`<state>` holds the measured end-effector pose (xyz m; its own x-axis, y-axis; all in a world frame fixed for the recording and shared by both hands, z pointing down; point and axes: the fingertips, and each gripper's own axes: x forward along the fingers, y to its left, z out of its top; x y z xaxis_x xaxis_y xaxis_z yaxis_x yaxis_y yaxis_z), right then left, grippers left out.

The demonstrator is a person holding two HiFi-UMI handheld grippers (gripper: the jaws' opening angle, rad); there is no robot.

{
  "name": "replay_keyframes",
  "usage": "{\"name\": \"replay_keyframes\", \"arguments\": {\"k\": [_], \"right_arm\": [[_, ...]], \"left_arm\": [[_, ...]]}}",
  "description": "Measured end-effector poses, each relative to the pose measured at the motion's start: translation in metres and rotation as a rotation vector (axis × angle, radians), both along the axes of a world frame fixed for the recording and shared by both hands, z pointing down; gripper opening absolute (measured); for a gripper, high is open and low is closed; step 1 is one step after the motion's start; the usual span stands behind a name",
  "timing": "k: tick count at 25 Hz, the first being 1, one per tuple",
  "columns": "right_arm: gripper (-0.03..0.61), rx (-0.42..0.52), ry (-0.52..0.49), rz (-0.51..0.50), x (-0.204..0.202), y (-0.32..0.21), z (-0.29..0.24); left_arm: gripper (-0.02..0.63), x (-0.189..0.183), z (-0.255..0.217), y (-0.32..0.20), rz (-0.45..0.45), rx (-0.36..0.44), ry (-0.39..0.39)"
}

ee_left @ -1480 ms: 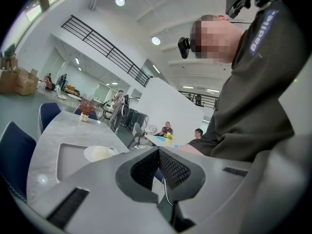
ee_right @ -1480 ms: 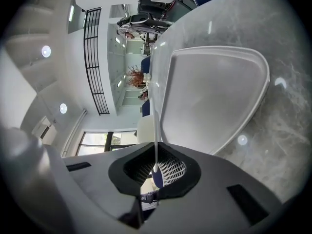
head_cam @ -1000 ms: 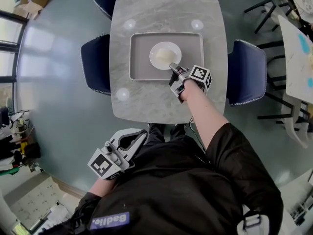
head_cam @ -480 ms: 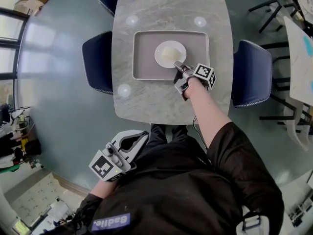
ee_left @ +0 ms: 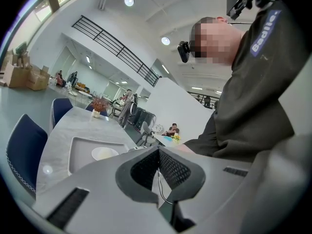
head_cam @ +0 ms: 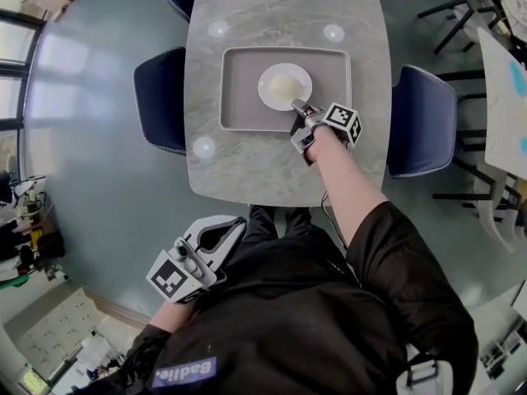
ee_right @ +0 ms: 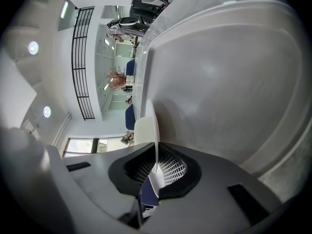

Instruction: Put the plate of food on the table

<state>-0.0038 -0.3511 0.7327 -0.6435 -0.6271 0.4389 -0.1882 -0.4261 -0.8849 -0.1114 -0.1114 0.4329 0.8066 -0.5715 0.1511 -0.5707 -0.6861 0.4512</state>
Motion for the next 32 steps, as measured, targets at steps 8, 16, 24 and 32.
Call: {"name": "replay_keyframes", "arguments": {"k": [8,16,24,32], "right_arm": [[0.023,-0.039,0.05,-0.037,0.006,-0.001,0.005],[0.023,-0.078,0.114,-0.101,0.011,-0.004,0.012],[0.035,-0.081,0.153,-0.185,0.017,-0.007,0.014],[0.043,-0.088,0.159,-0.276,0.014,-0.01,0.013]], "left_arm": [[0.005,-0.005,0.004,0.004,-0.008,-0.009,-0.01],[0.005,-0.01,0.003,0.0,-0.034,-0.014,0.031],[0.005,-0.017,0.008,0.002,-0.055,-0.038,0.056],[0.005,-0.027,0.021,0.002,-0.075,-0.073,0.041]]}}
